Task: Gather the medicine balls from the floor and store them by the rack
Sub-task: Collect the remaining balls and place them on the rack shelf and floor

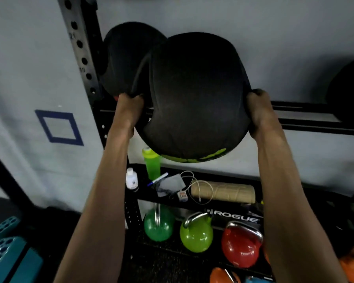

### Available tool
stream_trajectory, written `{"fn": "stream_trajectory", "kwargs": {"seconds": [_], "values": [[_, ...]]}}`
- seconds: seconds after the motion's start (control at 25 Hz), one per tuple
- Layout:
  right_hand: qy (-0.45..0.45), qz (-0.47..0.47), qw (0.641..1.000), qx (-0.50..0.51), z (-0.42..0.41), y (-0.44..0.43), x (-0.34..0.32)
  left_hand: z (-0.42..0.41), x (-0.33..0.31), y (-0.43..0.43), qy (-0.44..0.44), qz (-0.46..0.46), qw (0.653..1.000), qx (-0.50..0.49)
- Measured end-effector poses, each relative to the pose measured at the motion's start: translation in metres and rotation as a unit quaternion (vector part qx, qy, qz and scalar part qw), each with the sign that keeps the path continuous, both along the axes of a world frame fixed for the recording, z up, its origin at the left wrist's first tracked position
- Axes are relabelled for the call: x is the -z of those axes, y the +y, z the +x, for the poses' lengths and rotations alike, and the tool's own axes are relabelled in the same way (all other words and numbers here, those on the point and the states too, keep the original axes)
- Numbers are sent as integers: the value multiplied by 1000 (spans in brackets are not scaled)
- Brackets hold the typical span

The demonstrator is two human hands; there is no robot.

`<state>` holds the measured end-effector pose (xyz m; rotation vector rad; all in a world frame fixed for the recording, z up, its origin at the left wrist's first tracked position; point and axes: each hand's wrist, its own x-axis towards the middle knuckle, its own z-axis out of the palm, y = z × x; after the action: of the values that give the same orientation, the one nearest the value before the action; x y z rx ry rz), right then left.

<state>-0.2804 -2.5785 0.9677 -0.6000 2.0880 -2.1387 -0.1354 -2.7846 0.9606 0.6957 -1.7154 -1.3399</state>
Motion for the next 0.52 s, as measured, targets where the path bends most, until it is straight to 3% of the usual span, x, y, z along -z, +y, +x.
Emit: {"fn": "stream_trajectory", "kwargs": {"seconds": [0.28,0.52], "values": [[20,-17,997,66,-76,-2,-50,-82,-49,5,38,14,996,77],[33,-32,995,90,-127,-7,-67,-143,-48,-2,59,46,990,118]]}}
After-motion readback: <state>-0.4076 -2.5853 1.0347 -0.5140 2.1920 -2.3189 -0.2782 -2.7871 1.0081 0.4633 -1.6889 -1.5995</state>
